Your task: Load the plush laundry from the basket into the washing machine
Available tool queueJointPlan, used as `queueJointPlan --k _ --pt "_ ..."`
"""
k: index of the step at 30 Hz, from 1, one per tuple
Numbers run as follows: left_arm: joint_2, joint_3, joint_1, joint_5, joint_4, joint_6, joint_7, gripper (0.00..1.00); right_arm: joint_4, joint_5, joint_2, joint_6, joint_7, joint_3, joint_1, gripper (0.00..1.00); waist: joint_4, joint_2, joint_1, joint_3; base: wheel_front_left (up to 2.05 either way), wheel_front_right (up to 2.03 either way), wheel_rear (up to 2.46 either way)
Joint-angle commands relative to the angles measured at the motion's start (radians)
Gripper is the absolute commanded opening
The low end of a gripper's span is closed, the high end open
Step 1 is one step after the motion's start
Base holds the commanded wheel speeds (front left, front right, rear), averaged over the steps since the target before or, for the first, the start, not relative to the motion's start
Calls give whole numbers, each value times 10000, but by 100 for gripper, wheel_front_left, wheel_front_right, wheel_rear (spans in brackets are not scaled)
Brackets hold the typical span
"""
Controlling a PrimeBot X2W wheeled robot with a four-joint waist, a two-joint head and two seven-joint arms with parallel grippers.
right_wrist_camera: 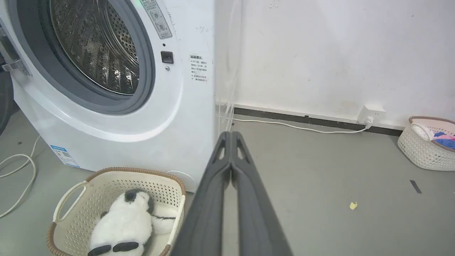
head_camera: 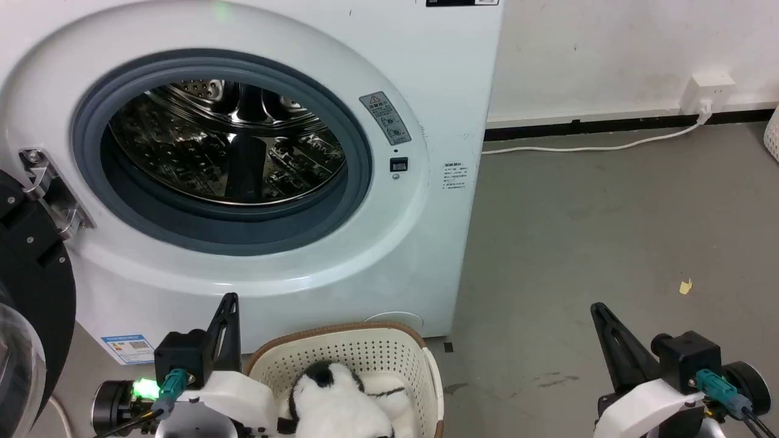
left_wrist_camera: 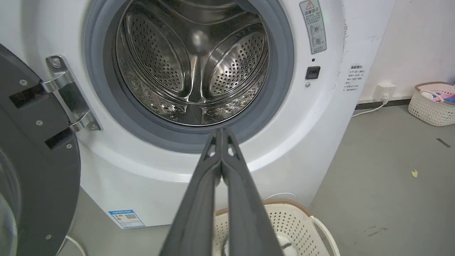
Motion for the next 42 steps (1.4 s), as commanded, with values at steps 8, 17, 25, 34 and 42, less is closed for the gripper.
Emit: queueJointPlan --k 8,17,25,34,42 --pt "3 7 154 16 -43 -43 3 0 -39 -76 30 -9 9 -5 -115 0 0 0 0 0 0 0 0" --pt "3 7 154 16 -43 -43 3 0 -39 -76 30 -9 9 -5 -115 0 0 0 0 0 0 0 0" --pt "3 7 154 16 -43 -43 3 0 -39 -76 30 -9 9 -5 -115 0 0 0 0 0 0 0 0" --pt "3 7 154 16 -43 -43 3 0 -39 -76 30 -9 9 -5 -115 0 0 0 0 0 0 0 0" --pt "3 7 154 16 -43 -43 3 0 -39 -76 30 -9 9 -5 -115 0 0 0 0 0 0 0 0"
